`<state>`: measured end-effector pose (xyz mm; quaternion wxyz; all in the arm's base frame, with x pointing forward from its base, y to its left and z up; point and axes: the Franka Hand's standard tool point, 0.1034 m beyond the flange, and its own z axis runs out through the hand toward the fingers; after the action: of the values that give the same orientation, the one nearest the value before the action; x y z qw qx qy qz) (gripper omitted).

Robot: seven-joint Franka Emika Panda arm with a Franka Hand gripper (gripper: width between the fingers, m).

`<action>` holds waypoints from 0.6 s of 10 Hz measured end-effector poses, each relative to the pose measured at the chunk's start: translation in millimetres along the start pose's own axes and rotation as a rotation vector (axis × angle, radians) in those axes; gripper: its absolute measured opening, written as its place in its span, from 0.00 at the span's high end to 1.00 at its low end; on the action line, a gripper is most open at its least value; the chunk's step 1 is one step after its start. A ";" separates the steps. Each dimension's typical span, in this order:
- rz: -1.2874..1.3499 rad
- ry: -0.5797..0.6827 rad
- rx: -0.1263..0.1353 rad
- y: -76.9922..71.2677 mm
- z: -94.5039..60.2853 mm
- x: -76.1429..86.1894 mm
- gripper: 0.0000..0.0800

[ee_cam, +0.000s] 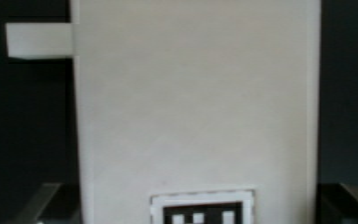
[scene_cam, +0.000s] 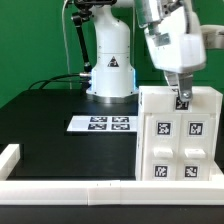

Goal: Assemble cabinet

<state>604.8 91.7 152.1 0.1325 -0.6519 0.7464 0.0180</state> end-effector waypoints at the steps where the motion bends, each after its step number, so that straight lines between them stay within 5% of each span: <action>1: 0.079 0.005 0.018 0.6 -0.9 0.1 0.30; 5: 0.236 -0.015 0.024 -1.4 -2.3 3.6 0.30; 6: 0.226 -0.016 0.021 -0.6 -1.9 3.3 0.24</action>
Offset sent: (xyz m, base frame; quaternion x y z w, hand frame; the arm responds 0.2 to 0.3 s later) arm -0.0015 -0.0012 -0.0006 -0.0078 -0.0050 0.1226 0.9924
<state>604.6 88.0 153.3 0.1423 -0.5620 0.8143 0.0304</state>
